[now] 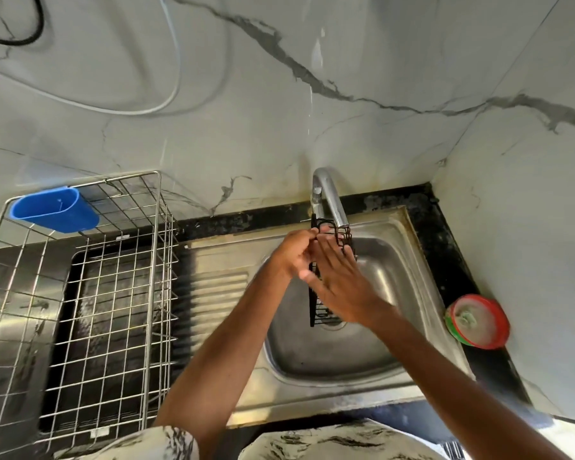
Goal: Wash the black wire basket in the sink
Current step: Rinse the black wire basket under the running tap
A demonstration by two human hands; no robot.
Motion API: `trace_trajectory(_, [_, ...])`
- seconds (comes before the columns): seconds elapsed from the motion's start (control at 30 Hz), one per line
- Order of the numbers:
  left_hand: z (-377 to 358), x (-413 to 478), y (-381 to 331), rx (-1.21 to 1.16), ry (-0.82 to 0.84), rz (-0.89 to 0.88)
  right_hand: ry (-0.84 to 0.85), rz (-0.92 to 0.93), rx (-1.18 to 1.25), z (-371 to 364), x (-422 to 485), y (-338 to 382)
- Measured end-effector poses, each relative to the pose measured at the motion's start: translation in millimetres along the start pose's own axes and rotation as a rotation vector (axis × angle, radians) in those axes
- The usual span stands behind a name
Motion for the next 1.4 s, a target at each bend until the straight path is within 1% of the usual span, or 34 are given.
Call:
trace_trajectory(0.07, [-1.6, -0.2, 0.7, -0.054, -0.055, 0.019, -0.015, -0.020, -0.071, -14.1, -10.3, -0.1])
trace_trajectory(0.13, [0.9, -1.3, 1.3, -0.049, -0.103, 0.019, -0.059, -0.032, -0.116, -16.9, -14.6, -1.9])
trace_trajectory(0.27, [-0.4, -1.7, -1.7, -0.075, -0.132, 0.004, -0.115, -0.057, -0.211, -17.3, -12.4, -8.1])
trace_trajectory(0.37, [2.6, 1.6, -2.3, -0.108, -0.100, -0.016, -0.153, -0.158, -0.194, -2.9, -9.1, -31.1])
trace_trajectory(0.43, [5.9, 2.7, -1.4, -0.103, -0.100, -0.021, -0.129, -0.239, -0.093, 7.1, -5.1, -48.3])
trace_trajectory(0.47, [6.8, 1.4, -0.9, -0.112, -0.105, -0.024, -0.119, -0.242, -0.077, 8.4, -3.6, -46.1])
trace_trajectory(0.5, [7.5, 0.4, -0.8, -0.119, -0.114, -0.029, -0.118, -0.204, -0.100, 7.1, -3.4, -34.6])
trace_trajectory(0.6, [9.5, -2.8, -2.0, -0.137, -0.120, -0.039, -0.091, -0.030, -0.151, -12.6, -7.6, 4.2])
trace_trajectory(0.63, [11.2, -3.7, -2.2, -0.143, -0.112, -0.043, -0.090, -0.028, -0.169, -13.5, -8.7, 2.8])
trace_trajectory(0.7, [18.4, -6.0, -2.0, -0.152, -0.125, -0.051, -0.085, -0.119, -0.206, -5.0, -4.9, -17.8])
trace_trajectory(0.77, [22.9, -7.8, -1.8, -0.137, -0.130, -0.052, -0.039, -0.212, -0.143, 3.8, -0.3, -36.5])
trace_trajectory(0.93, [22.1, -11.5, -0.1, -0.066, -0.052, -0.038, 0.054, -0.104, -0.035, 2.6, 11.0, -27.3])
trace_trajectory(0.97, [23.5, -12.4, -1.1, -0.053, -0.043, -0.043, 0.071, -0.111, 0.017, 3.9, 16.0, -34.7])
trace_trajectory(1.07, [24.7, -17.8, -4.0, 0.019, -0.021, -0.060, 0.134, -0.129, 0.278, 7.2, 34.8, -56.0])
trace_trajectory(1.13, [22.1, -20.5, -3.2, 0.055, 0.023, -0.065, 0.159, -0.142, 0.374, 10.4, 47.0, -59.0])
trace_trajectory(1.2, [20.4, -23.2, -1.4, 0.094, 0.063, -0.065, 0.165, -0.196, 0.387, 13.3, 56.8, -59.4])
trace_trajectory(1.27, [23.1, -24.0, 0.1, 0.102, 0.078, -0.087, 0.166, -0.229, 0.302, 18.6, 62.2, -54.3])
trace_trajectory(1.4, [36.6, -21.9, 1.8, 0.109, 0.068, -0.152, 0.156, -0.122, 0.164, 5.1, 54.1, -15.7])
Point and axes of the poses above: each hand's wrist, its own x-axis towards the middle knuckle, its own z-axis out of the back of the hand, y = z × x, the point moved 9 cm from there along x, towards the middle knuckle, and after that the axes turned 15 degrees about y, right-handed, at the moved point
